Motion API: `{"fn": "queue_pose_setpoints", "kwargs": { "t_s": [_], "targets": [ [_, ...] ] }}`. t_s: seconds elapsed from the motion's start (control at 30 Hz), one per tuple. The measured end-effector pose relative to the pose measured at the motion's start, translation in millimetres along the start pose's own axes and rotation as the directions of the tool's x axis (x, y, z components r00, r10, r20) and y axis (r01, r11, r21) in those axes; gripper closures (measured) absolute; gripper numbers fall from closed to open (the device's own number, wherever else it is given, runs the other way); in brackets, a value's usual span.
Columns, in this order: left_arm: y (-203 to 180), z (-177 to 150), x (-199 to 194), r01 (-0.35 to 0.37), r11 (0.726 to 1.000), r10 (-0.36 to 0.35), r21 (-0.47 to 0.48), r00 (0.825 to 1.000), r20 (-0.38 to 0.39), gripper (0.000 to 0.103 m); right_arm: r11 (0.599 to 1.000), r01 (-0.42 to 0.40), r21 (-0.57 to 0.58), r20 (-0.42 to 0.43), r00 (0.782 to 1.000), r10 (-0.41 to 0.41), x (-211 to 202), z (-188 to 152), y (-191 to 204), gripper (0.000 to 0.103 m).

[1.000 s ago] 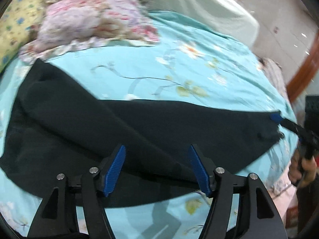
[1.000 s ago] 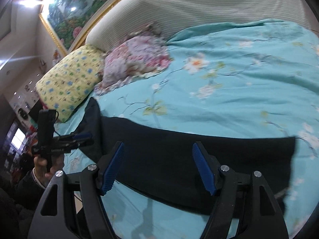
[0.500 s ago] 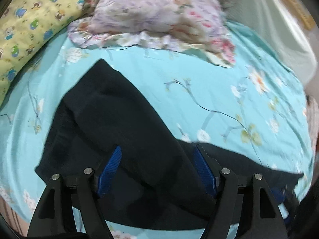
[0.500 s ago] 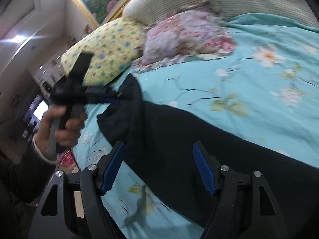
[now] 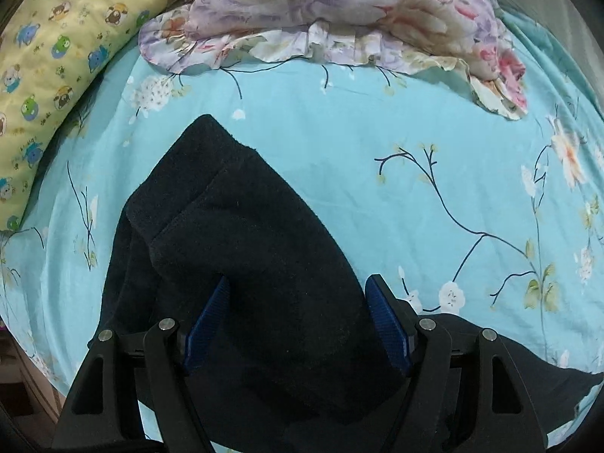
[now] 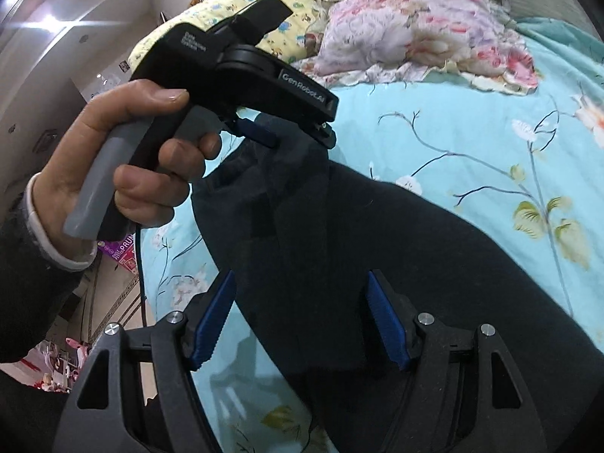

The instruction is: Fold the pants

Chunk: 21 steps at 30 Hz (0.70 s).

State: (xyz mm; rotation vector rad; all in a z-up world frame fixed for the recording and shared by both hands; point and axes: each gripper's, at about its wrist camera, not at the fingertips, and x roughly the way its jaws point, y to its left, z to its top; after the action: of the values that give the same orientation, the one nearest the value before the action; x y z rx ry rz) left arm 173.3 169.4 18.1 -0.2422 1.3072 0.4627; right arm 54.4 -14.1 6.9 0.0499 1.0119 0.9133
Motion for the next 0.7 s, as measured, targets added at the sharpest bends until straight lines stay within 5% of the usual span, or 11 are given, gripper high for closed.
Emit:
{"fn": "queue_pose_setpoints", "kwargs": {
  "t_s": [0.1,0.17,0.3,0.4,0.53,0.7],
  "targets": [
    [0.8,-4.7,0.6,0.015,1.000,-0.015,0.006,1.000,0.013,0.057,1.000,0.006,-0.002,-0.022,1.000,-0.006,8.5,-1.2,3.2,0.038],
    [3.0,-11.6,-1.9,0.043,0.999,-0.043,0.001,0.999,0.023,0.081,1.000,0.009,-0.012,-0.041,0.999,-0.009,13.9,-2.2,5.8,0.061],
    [13.3,-26.1,-18.6,0.096,0.995,-0.095,-0.012,0.992,0.082,0.096,1.000,0.010,-0.013,-0.058,0.998,-0.010,20.7,-3.0,6.4,0.093],
    [26.9,-41.3,-38.7,0.174,0.984,-0.167,-0.040,0.976,0.142,0.098,0.999,0.017,-0.031,-0.034,0.999,-0.018,10.9,-2.3,10.3,0.095],
    [62.8,-72.1,-59.9,0.331,0.939,-0.300,-0.091,0.920,0.254,0.098,0.998,0.023,-0.062,-0.015,1.000,-0.024,-2.6,-2.6,18.8,0.095],
    [107.9,-113.9,-60.2,0.506,0.841,-0.431,-0.192,0.840,0.329,0.098,0.992,0.040,-0.120,-0.021,0.999,-0.043,-10.8,-1.4,33.3,0.095]
  ]
}}
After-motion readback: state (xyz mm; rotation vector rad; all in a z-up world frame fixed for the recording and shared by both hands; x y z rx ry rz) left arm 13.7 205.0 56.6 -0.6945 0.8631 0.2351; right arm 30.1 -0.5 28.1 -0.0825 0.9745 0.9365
